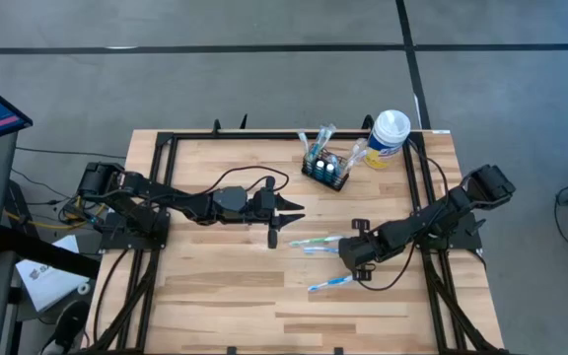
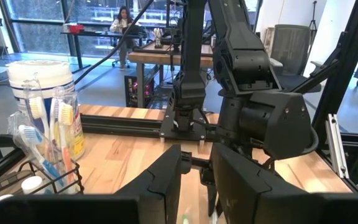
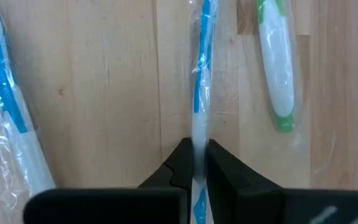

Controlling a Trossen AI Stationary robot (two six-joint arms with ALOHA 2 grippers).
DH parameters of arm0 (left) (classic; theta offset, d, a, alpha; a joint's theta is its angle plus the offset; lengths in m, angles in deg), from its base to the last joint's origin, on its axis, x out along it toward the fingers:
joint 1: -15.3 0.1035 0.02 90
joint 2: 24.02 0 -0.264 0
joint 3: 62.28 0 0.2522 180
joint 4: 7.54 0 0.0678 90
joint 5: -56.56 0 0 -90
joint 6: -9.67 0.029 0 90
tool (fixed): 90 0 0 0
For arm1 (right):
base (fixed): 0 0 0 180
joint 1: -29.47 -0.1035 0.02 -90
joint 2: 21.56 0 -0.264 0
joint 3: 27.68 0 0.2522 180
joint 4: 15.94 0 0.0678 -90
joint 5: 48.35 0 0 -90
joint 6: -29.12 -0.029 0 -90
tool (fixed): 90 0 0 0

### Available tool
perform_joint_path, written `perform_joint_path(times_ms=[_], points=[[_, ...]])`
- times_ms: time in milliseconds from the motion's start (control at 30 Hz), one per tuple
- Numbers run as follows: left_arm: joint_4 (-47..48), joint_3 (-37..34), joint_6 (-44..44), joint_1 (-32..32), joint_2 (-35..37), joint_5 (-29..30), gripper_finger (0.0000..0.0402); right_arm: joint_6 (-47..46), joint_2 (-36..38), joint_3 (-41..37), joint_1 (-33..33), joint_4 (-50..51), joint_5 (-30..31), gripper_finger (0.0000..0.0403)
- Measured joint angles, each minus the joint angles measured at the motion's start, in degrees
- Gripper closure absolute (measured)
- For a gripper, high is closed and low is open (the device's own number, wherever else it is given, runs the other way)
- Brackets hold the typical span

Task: Pick & Place toothbrushing station
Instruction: Put the blue toothbrush into the mesh organizer

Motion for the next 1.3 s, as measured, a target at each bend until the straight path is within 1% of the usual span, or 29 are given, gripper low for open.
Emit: perform_joint_path(times_ms=[167, 267, 500, 700, 833, 1067, 1167, 1300], points=[[0.0, 0.0, 0.0, 0.0, 0.0, 0.0, 0.0316, 0.5, 2.5, -0.3, 0.0, -0.1, -0.1, 0.0394], [0.0, 0.0, 0.0, 0.0, 0.0, 0.0, 0.0316, 0.6, 5.0, -0.6, 0.0, 1.7, 0.5, 0.0396], [0.2, 0.0, 0.0, 0.0, 0.0, -0.2, 0.0316, 0.1, 12.7, -0.4, -0.8, 3.6, 5.3, 0.0398], [0.2, 0.0, 0.0, 0.0, 0.0, -0.2, 0.0316, -2.8, 19.8, -0.3, -2.3, 6.9, 11.5, 0.0398], [0.0, 0.0, 0.0, 0.0, 0.0, -0.2, 0.0316, -3.3, 24.6, -0.3, -3.6, 6.9, 15.9, 0.0398], [-0.3, 0.0, 0.0, 0.0, 0.0, -0.2, 0.0316, -2.0, 30.9, -0.2, -5.4, 2.2, 25.3, 0.0399], [-1.1, 0.0, 0.0, 0.0, 0.0, -0.1, 0.0316, 1.2, 32.4, -0.2, -5.7, -1.4, 27.0, 0.0399], [-3.6, 0.0, 0.0, 0.0, 0.0, 0.0, 0.0316, 6.3, 32.7, -0.2, -5.2, -6.8, 27.4, 0.0399]])
